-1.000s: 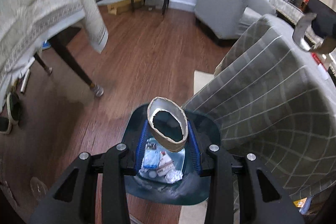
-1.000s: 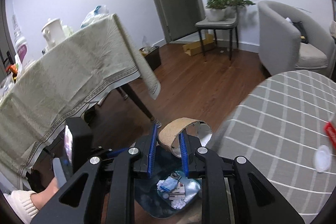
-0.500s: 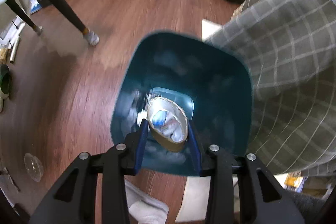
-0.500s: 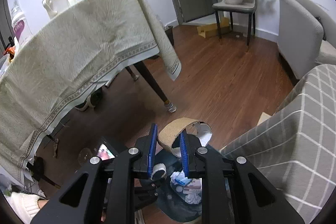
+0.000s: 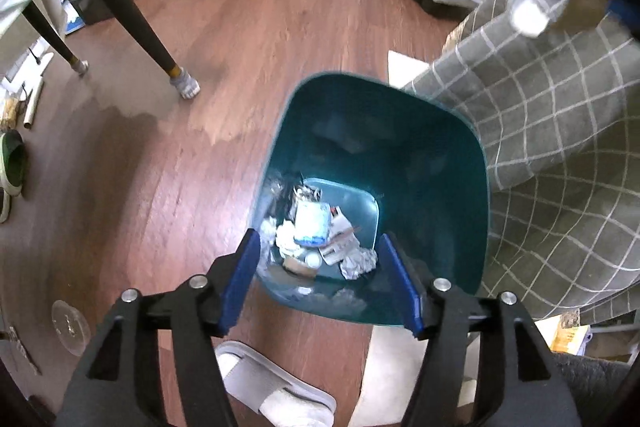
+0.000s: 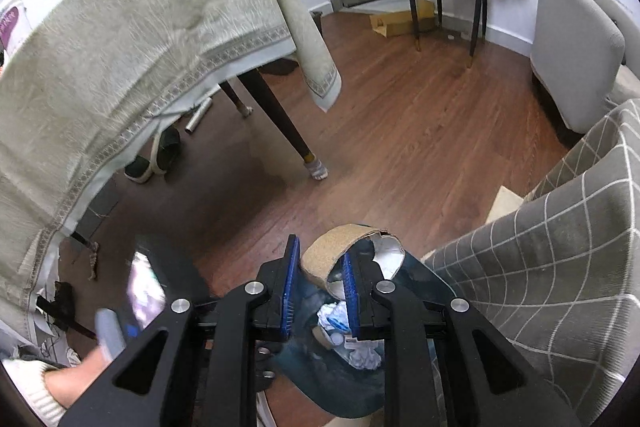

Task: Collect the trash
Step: 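Open both tools to drop the tape roll into the bin, then lower the right tool into the bin and open it to release the tape roll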

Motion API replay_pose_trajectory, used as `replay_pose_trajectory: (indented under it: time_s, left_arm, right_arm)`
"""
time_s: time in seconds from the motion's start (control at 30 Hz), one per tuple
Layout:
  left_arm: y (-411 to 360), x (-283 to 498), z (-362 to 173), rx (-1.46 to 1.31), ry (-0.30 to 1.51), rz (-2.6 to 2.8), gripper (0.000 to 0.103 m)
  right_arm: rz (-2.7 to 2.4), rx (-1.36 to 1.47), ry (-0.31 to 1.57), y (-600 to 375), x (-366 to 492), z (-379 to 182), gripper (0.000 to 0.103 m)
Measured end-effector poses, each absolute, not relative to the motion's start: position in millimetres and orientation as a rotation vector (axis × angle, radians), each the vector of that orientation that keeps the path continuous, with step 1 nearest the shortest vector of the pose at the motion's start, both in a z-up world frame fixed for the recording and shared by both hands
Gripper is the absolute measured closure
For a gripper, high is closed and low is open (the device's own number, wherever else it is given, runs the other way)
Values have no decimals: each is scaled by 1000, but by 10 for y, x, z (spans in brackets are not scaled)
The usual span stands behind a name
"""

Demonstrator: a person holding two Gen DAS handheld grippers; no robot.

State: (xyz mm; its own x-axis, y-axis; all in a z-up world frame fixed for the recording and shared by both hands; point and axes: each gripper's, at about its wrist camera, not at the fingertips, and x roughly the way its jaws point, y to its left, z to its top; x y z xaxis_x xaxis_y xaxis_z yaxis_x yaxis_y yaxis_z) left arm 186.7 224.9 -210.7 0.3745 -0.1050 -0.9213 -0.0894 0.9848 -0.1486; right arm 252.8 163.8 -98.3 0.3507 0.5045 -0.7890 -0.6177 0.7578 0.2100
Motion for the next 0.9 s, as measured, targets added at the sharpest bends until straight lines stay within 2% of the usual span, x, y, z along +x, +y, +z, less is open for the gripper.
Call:
replay_pose_trajectory:
  time_s: [0.1, 0.17, 0.23, 0.33, 0.67, 0.9]
  left_arm:
    - [2304, 1868, -1883, -175, 1130, 4, 26]
    - [2299, 1839, -1723, -150, 1093, 8, 24]
    - [2311, 1818, -1576, -138, 1056, 24, 15]
    - [2351, 1765, -1362, -145, 998, 48, 10]
    - [2498, 1559, -776, -214, 854, 82, 6]
    - [2432, 1403, -433, -135, 770, 105, 5]
  right_arm:
    - [712, -143, 994, 1669, 2559, -1097, 82]
    - [703, -148, 1015, 1686, 2580, -1191, 82]
    - [691, -156, 1032, 1707, 2588, -1265, 82]
    - [680, -164, 1063, 1747, 2608, -1412, 82]
    - [645, -187, 1132, 1802, 2632, -1795, 82]
    - [638, -211, 1198, 1911, 2601, -2177, 82]
